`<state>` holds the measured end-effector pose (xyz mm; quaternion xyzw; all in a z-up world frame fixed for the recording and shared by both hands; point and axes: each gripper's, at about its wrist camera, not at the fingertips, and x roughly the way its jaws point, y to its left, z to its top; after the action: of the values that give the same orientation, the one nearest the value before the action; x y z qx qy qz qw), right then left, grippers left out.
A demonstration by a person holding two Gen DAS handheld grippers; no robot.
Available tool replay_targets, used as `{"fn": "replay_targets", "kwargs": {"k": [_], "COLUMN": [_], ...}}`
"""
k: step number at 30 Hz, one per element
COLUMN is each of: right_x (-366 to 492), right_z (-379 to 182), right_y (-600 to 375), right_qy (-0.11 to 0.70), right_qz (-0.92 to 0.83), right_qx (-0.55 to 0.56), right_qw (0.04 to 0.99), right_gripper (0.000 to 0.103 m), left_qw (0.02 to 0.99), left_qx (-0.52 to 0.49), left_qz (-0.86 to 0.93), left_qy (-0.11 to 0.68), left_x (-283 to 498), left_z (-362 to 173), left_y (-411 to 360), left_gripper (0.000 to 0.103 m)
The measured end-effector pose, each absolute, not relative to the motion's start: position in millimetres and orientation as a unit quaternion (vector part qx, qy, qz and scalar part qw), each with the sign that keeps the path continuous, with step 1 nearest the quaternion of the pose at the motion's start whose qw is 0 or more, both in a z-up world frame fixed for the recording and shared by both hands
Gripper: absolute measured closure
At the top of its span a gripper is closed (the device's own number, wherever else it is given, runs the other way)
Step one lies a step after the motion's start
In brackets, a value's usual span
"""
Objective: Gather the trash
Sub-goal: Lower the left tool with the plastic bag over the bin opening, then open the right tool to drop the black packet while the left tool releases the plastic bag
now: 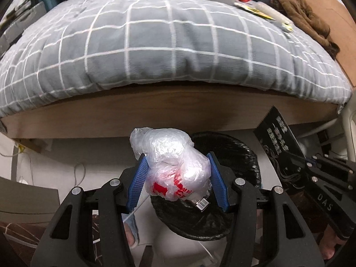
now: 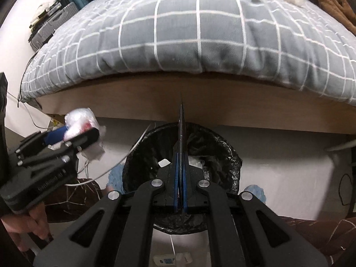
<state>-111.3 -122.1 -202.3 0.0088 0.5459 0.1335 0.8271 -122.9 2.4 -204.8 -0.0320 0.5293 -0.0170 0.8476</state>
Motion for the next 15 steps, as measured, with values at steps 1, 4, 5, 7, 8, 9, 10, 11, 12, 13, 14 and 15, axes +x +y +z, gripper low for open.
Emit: {"fn": "replay_targets", "kwargs": {"k": [1,4,5,7,8,9,10,11,12,13,14,15], "right_x": [-110,-108,-107,-105,-106,-107,-107,-107,-107,-106,-106,-106], "right_z": [-205,-210,-211,-214,-215,-216,-217,-217,-217,-217,-217,-217], "right_y": [-119,-109,-106,-99,-97,-95,-92,-90,-90,-89,-89,-89], "right_qy": [0.550,0.553,0.555,0.557,0.558,0.557,0.556,0.554,0.554,0.554,0.552,0.548], "right_qz": [0.136,0.143,0.146,0.152,0.154,0.154,0.152,0.151,0.149,0.148,0.147,0.145], "right_qx": [0.009,0.005,0.002,-0.001,-0.003,-0.005,-0.008,-0.009,-0.011,-0.012,-0.013,-0.016], "right_qw": [0.824,0.821,0.819,0.816,0.816,0.816,0.817,0.818,0.819,0.819,0.821,0.824], "right_gripper": [0.101,0.101,0.101,0.101,0.100,0.099,0.098,0.098,0.098,0.094,0.085,0.080], "left_qw": [0.847,0.846,0.845,0.841,0.841,0.840,0.839,0.839,0.838,0.838,0.838,0.838], "left_qx": [-0.034,-0.037,-0.038,-0.041,-0.043,-0.044,-0.045,-0.046,-0.048,-0.048,-0.047,-0.046], "left_qz": [-0.014,-0.010,-0.008,-0.003,-0.001,0.001,0.004,0.005,0.007,0.007,0.006,0.004], "left_qy": [0.531,0.532,0.534,0.539,0.540,0.541,0.542,0.542,0.543,0.544,0.544,0.543], "left_x": [-122,-121,-121,-124,-124,-125,-126,-127,-128,-127,-124,-124], "left_z": [-206,-209,-211,-215,-217,-218,-219,-218,-219,-219,-220,-220], "left_y": [6,13,16,23,27,29,33,34,35,35,35,34], "left_gripper": [0.050,0.050,0.050,0.050,0.050,0.050,0.050,0.050,0.050,0.050,0.050,0.050]}}
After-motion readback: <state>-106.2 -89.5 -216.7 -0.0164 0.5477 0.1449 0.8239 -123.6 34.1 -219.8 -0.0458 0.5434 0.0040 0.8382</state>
